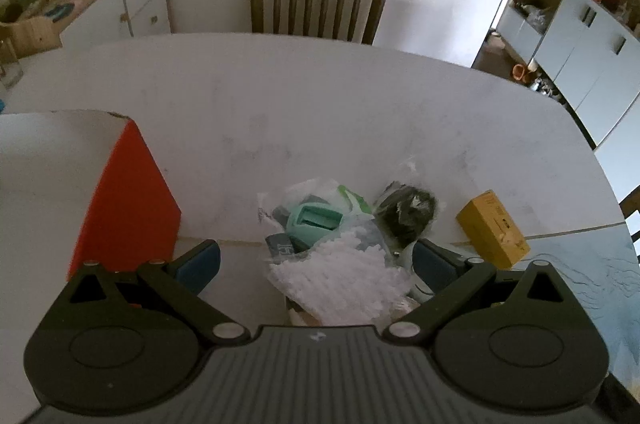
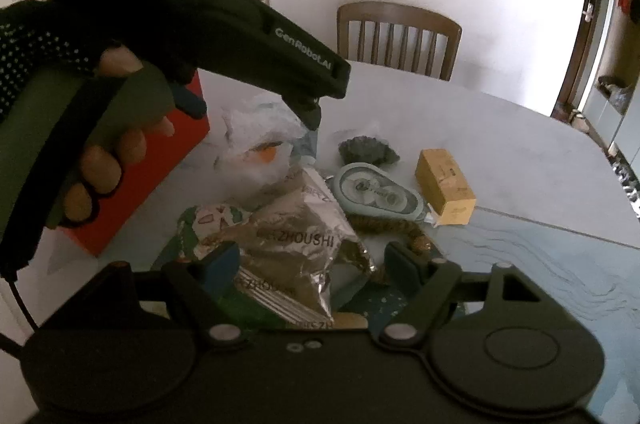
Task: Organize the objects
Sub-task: 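Reach the left gripper down to the white foam bag in the pile, then close the left gripper on the white foam bag and lift it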
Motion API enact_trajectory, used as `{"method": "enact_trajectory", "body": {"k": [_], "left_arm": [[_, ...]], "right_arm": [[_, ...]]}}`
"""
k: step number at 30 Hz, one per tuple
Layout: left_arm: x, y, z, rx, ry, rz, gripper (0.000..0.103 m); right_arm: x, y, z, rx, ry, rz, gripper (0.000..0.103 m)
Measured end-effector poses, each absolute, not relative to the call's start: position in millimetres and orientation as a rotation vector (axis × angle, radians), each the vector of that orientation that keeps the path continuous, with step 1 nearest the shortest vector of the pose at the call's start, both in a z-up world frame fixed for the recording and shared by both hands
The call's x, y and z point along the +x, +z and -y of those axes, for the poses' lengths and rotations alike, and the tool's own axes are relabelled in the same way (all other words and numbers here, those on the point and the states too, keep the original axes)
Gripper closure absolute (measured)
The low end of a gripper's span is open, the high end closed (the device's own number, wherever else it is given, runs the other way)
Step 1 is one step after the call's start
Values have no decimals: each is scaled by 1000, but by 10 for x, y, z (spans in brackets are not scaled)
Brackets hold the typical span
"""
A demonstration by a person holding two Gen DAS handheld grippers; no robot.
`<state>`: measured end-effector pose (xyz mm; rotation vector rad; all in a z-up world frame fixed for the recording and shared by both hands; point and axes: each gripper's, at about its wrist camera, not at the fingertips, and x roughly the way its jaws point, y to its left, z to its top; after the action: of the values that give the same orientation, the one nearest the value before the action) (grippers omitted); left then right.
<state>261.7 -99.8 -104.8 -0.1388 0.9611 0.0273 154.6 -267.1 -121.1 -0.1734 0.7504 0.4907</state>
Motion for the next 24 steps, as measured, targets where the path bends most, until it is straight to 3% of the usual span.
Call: {"method": "enact_trajectory", "body": {"k": [7, 11, 15, 24], "left_arm": [[2697, -1141, 992, -154, 15, -997, 1], [2709, -1189, 1021, -154, -5, -1017, 8], [2719, -1222, 1021, -170, -19, -1030, 25], [2687, -1178, 1073, -133, -35, -1020, 46]], "right_arm": [[1575, -1296, 2647, -127, 518, -804, 31], [1632, -1306, 2641, -88, 536, -824, 34], [1702, -1350, 2679, -22, 546, -858, 35], [1699, -1361, 2730, 9, 569, -865, 64]]}}
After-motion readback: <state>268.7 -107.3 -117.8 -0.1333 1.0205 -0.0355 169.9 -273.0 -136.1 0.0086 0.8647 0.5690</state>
